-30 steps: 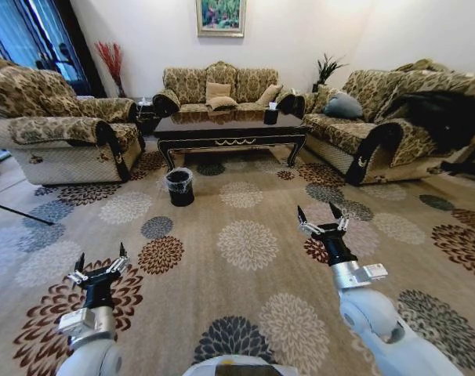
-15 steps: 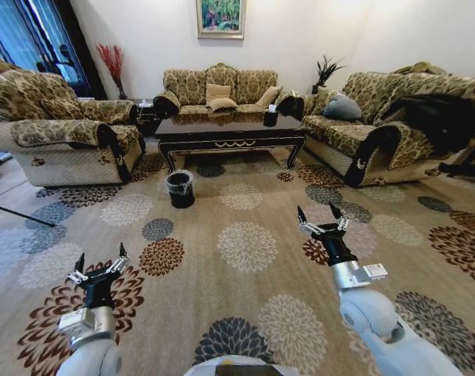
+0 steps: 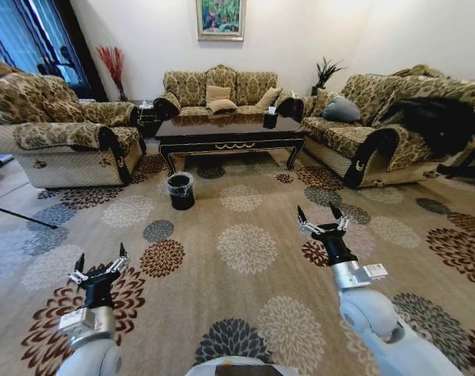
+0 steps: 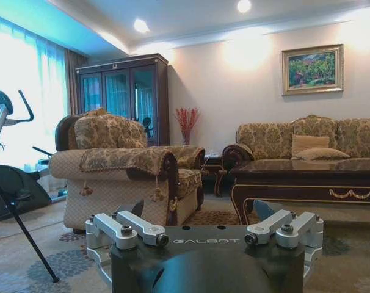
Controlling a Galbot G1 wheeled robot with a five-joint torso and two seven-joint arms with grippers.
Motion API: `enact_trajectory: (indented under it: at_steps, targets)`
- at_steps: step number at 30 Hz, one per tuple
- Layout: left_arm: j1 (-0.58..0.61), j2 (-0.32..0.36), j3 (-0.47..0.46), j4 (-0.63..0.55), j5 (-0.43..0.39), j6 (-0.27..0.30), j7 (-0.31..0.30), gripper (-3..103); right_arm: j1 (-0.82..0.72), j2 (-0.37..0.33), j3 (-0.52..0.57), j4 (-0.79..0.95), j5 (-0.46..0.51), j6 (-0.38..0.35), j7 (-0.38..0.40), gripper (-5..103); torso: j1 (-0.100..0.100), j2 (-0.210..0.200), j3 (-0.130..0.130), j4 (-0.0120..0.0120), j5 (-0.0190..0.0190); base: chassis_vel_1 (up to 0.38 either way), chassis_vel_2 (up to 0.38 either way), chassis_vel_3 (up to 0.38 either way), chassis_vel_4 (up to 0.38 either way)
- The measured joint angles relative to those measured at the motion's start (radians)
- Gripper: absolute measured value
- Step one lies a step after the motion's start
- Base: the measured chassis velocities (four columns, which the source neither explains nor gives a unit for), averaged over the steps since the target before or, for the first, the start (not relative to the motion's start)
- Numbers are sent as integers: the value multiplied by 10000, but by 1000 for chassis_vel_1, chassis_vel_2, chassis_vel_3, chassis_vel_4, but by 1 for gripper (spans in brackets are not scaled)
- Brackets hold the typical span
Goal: Move to the front of the table and pick up the trash from the floor, then place it into the trash bin.
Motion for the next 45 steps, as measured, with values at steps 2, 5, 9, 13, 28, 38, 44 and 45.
enact_trajectory:
  at_steps: [2,5,9,13,28,38,44,45]
  targets:
    - [0,0,0,0,0,0,0,100,0,1,0,-1,0,0,0,100,24,62,39,0,0,0,0,0,0]
    - [0,0,0,0,0,0,0,100,0,1,0,0,0,0,0,100,77,196,118,0,0,0,0,0,0]
    - [0,0,0,0,0,0,0,100,0,1,0,0,0,0,0,100,135,348,210,0,0,0,0,0,0]
    - [0,0,0,0,0,0,0,100,0,1,0,0,0,-1,0,100,191,492,298,0,0,0,0,0,0]
    - [0,0,0,0,0,0,0,100,0,1,0,0,0,0,0,100,430,1145,716,0,0,0,0,0,0]
    - [0,0,0,0,0,0,0,100,0,1,0,0,0,0,0,100,624,1630,1005,0,0,0,0,0,0]
    - [0,0,0,0,0,0,0,100,0,1,-1,-1,0,0,0,100,744,1920,1171,0,0,0,0,0,0]
    - [0,0,0,0,0,0,0,100,0,1,0,0,0,0,0,100,765,1969,1202,0,0,0,0,0,0]
